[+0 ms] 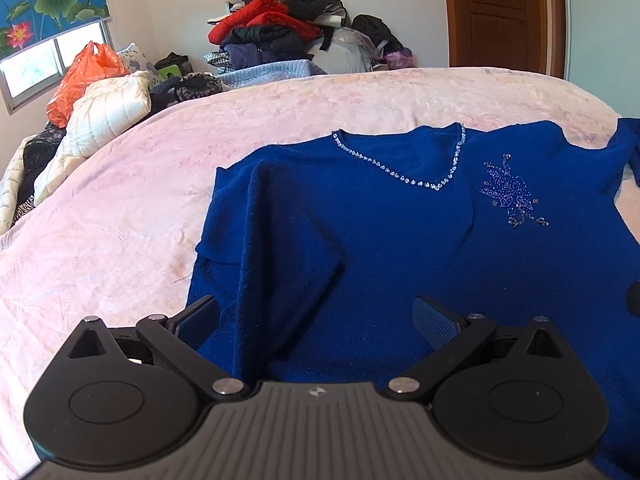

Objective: Fold small clothes
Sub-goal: 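Move the right gripper toward the sweater sleeve lying on the bed, then grasp the sweater sleeve cuff with the right gripper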

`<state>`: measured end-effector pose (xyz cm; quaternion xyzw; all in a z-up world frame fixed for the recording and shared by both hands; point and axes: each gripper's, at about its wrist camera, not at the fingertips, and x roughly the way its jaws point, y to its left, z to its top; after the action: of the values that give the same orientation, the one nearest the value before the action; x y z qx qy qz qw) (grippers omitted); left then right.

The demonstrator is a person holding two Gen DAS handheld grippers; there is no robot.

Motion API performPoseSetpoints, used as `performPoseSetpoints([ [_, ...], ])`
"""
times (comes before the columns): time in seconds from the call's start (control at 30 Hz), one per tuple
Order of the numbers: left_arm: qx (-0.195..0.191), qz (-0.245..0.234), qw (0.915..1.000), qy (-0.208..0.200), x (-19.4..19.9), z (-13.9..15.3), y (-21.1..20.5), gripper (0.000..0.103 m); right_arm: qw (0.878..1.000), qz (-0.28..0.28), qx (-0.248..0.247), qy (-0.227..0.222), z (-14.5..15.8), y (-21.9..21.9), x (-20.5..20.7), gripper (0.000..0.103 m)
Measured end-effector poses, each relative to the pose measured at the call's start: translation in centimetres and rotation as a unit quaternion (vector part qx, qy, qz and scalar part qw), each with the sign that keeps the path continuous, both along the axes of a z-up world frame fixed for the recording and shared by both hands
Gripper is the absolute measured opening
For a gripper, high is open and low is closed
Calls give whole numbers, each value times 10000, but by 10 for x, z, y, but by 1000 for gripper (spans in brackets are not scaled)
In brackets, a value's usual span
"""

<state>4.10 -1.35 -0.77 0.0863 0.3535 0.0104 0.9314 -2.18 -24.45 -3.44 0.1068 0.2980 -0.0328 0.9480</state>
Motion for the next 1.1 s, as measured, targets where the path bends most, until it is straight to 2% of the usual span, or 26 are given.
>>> performPoseSetpoints([
  [0.27, 33, 62, 9999, 104, 15, -9, 0, 103, 9996, 7, -293, -65, 2, -8, 15, 103],
  [0.53, 28, 57, 9998, 184, 29, -17, -3, 103, 9993, 64, -354, -77, -1, -10, 28, 102],
  [0.8, -25, 49, 9998, 208, 44, -25, -3, 103, 9994, -39, -309, 133, -11, -27, 44, 102],
  [0.93, -28, 52, 10000, -6, 46, -27, -2, 103, 9988, -253, -413, 5, -13, -45, 46, 102],
  [1.1, 6, 157, 9997, -168, 49, -31, 0, 103, 9968, -704, -372, -101, -15, -84, 49, 96],
])
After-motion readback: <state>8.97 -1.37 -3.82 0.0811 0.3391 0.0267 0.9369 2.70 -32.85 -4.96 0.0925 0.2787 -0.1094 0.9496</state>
